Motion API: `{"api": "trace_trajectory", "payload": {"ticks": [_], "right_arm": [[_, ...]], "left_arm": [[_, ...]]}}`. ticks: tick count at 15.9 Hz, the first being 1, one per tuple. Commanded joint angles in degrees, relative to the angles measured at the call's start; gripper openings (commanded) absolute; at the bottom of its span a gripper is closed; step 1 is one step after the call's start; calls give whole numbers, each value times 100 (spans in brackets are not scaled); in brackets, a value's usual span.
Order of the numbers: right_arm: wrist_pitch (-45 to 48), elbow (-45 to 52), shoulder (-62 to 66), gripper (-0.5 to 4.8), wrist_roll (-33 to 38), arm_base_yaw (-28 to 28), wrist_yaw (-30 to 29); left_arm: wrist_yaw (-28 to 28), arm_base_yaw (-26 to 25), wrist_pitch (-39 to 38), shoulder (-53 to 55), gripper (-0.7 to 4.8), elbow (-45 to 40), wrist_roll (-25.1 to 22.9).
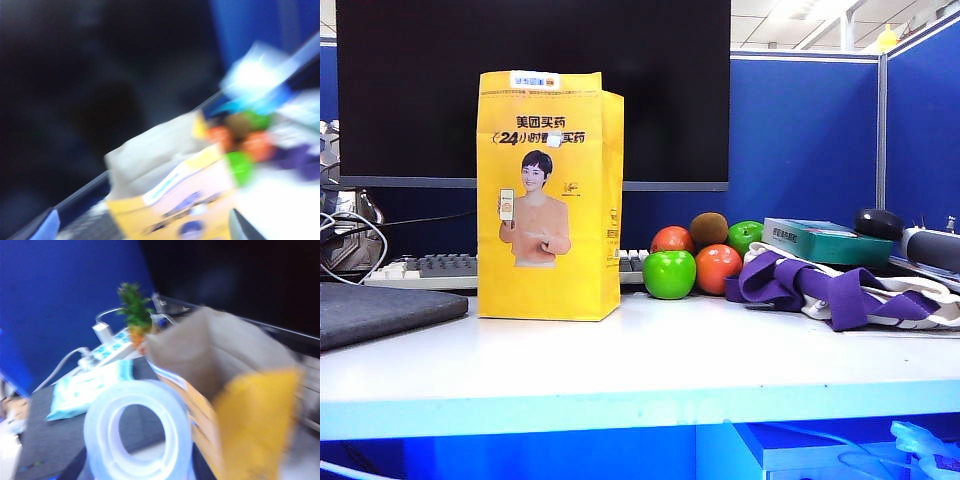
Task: Pick up the transparent tape and throw it into the yellow paper bag.
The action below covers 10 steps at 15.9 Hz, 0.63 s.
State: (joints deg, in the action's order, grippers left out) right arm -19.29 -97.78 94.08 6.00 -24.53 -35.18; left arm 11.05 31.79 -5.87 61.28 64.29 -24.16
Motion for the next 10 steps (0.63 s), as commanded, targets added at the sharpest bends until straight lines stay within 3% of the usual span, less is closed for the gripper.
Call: {"api": "trace_trajectory", "payload": {"ticks": [1, 3, 5, 10], "right_arm": [[-87, -1296, 990, 107, 2, -72, -238], [-151, -2033, 1576, 108, 4, -74, -354], [-136, -2673, 2190, 108, 70, -105, -343], [874, -3018, 2959, 108, 605, -144, -332]], "left_arm": [[-2299, -1016, -876, -9, 462, 529, 892], [-3357, -1587, -999, 17, 462, 531, 1279], [-3950, -2055, -1102, 136, 462, 531, 1451], [-3917, -2114, -1097, 426, 462, 531, 1478]]}}
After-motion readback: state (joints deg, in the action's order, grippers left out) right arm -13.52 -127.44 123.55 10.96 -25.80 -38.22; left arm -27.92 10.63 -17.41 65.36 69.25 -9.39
